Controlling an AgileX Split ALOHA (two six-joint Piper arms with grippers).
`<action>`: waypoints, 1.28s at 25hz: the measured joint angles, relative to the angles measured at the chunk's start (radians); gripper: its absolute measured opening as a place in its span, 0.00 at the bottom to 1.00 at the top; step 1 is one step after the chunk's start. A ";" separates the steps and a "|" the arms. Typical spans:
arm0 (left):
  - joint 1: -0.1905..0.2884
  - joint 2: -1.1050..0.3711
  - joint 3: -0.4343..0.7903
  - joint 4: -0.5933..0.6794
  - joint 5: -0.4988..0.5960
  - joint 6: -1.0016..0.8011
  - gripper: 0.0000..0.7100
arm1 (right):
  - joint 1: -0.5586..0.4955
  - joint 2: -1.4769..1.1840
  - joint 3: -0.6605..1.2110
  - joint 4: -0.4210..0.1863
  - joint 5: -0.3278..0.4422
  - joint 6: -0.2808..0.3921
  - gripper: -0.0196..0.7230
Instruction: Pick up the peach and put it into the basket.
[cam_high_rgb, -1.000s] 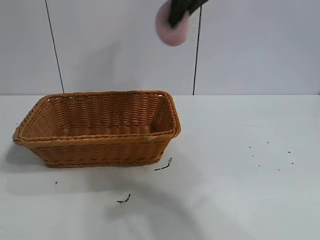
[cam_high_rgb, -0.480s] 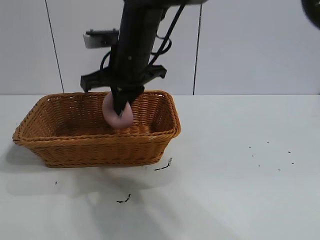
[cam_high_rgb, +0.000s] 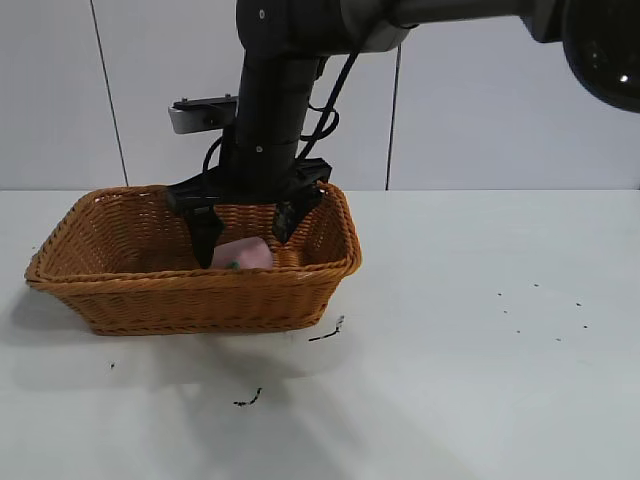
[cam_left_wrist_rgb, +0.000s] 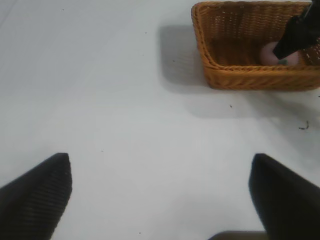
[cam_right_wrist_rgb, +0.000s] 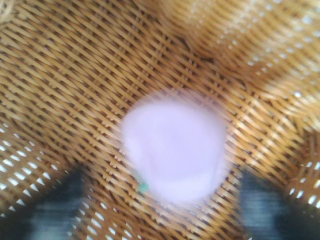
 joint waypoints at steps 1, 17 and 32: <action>0.000 0.000 0.000 0.000 0.000 0.000 0.98 | -0.001 -0.007 -0.008 0.000 0.012 -0.004 0.94; 0.000 0.000 0.000 0.000 0.000 0.000 0.98 | -0.219 -0.178 -0.179 -0.019 0.127 0.009 0.95; 0.000 0.000 0.000 0.000 0.000 0.000 0.98 | -0.626 -0.268 -0.066 -0.055 0.127 0.038 0.96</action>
